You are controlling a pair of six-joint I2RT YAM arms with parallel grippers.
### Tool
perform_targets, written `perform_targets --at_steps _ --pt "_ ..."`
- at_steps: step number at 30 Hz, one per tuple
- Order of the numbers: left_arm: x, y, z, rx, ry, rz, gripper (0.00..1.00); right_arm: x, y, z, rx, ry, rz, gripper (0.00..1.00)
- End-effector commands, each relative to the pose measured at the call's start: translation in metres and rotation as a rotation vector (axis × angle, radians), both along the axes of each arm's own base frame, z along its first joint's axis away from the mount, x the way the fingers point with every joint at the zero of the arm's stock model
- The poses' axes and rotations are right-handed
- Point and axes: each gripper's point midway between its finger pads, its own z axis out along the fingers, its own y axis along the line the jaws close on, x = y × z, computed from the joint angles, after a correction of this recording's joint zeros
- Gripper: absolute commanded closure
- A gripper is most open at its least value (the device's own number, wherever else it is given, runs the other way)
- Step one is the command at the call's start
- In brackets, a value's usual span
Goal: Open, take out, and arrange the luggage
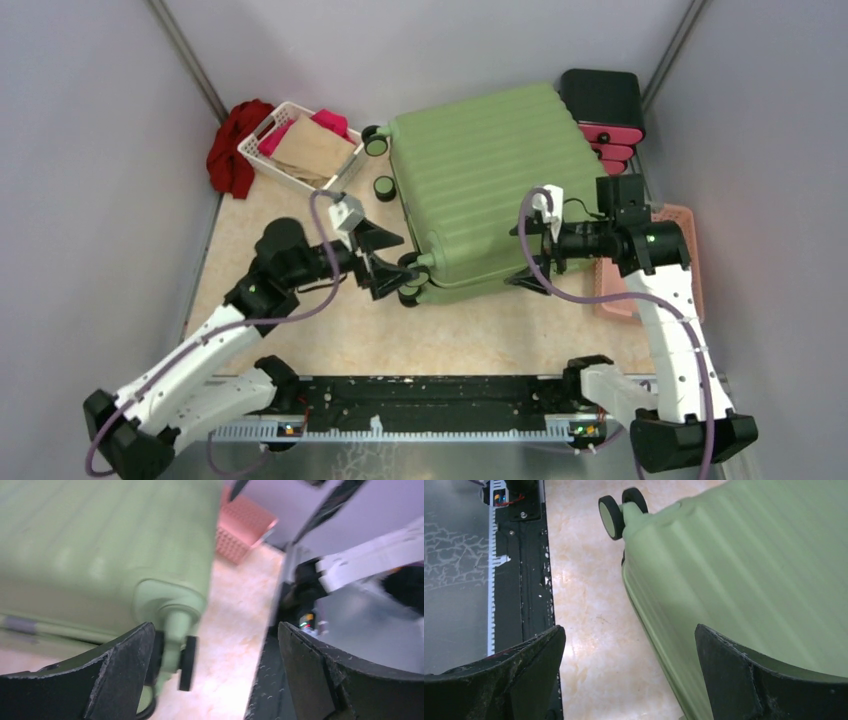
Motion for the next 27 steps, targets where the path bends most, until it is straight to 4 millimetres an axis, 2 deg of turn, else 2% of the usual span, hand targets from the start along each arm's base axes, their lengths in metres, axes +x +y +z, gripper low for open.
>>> perform_targets --at_steps 1,6,12,17,20,22,23,27 --pt "0.040 0.013 -0.051 0.347 -0.067 0.130 0.01 0.001 -0.003 0.002 0.093 -0.045 -0.017 0.01" --pt "0.045 -0.001 -0.064 0.431 -0.172 0.006 0.01 0.001 -0.006 -0.020 0.079 -0.018 -0.036 0.01" --pt "0.041 -0.015 -0.079 0.446 -0.098 -0.087 0.01 0.001 -0.007 -0.029 0.075 -0.004 -0.041 0.01" --pt "0.034 -0.023 -0.079 0.403 -0.077 -0.131 0.11 0.003 -0.006 -0.031 0.078 0.004 -0.038 0.01" --pt "0.034 -0.026 -0.082 0.392 -0.052 -0.144 0.23 0.004 -0.006 -0.031 0.077 0.003 -0.038 0.01" --pt "0.033 -0.029 -0.084 0.387 -0.034 -0.154 0.35 0.004 -0.006 -0.031 0.076 0.006 -0.039 0.01" --pt "0.033 -0.030 -0.085 0.385 -0.027 -0.160 0.43 0.004 -0.006 -0.031 0.074 0.003 -0.039 0.01" --pt "0.037 -0.029 -0.083 0.393 -0.004 -0.133 0.87 0.004 -0.007 -0.029 0.070 0.001 -0.041 0.01"
